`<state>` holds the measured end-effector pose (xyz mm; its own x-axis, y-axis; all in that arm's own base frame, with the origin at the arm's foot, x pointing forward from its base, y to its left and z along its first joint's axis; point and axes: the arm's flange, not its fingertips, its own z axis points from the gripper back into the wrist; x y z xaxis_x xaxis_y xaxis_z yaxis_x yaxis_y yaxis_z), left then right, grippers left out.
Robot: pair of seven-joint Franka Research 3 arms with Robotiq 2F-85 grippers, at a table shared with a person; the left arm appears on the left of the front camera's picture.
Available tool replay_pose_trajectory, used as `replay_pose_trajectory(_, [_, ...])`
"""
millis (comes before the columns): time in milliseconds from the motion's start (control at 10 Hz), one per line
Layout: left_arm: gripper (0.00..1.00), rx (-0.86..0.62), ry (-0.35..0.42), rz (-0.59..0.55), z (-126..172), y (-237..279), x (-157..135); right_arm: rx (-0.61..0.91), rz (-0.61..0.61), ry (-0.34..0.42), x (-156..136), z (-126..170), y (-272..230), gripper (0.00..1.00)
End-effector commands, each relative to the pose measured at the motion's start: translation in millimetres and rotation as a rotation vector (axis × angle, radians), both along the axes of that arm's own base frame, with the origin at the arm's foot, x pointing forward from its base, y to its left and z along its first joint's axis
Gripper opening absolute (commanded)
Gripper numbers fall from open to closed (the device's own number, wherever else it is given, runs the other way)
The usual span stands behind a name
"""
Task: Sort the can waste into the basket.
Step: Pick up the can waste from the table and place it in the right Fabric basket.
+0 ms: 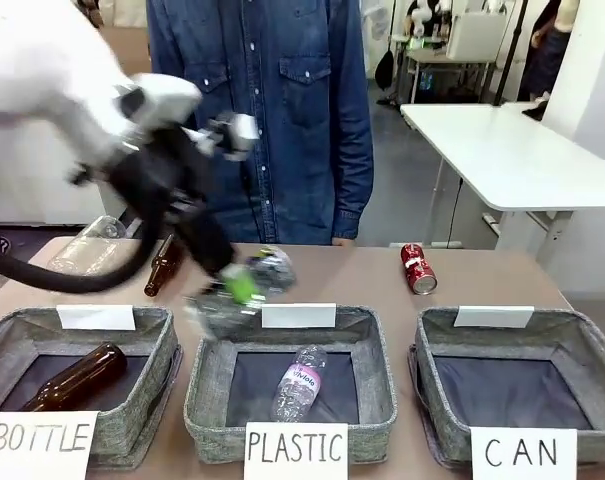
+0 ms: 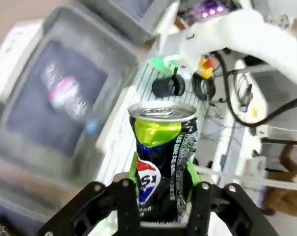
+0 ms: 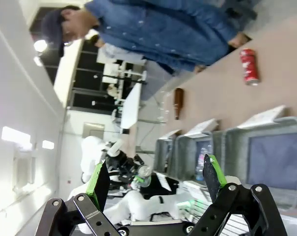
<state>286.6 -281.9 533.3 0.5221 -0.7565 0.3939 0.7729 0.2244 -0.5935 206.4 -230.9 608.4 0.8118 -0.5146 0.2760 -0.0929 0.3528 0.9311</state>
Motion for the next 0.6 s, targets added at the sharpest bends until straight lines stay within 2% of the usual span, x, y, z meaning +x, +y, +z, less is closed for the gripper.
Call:
replay_pose_trajectory(0, [0.38, -0.155, -0.146, -0.157, -9.6, -75.5, -5.2, -0.125, 0.042, 0.02, -11.1, -20.1, -29.9, 1.0])
replay_pose_trajectory(100, [0.38, -0.167, -0.169, -0.226, -17.2, -116.2, -8.2, -0.177, 0.057, 0.035, -22.3, -33.4, -46.0, 1.0])
replay_pose_trajectory(200, [0.38, -0.181, -0.223, -0.268, -28.6, -153.6, -14.3, -0.189, 0.064, 0.041, -35.0, -44.7, -62.2, 1.0])
replay_pose_trajectory(300, [0.38, -0.207, -0.229, -0.331, -42.9, -190.9, -22.4, -0.159, 0.082, 0.041, -46.2, -57.2, -74.8, 1.0])
replay_pose_trajectory(400, [0.38, -0.251, -0.342, -0.39, -65.4, -226.1, -34.5, -0.149, 0.022, 0.057, -25.4, -40.4, -44.0, 1.0])
replay_pose_trajectory(500, [0.38, -0.255, -0.463, -0.445, -86.7, -250.5, -38.8, -0.149, 0.022, 0.057, -25.4, -40.4, -44.0, 1.0])
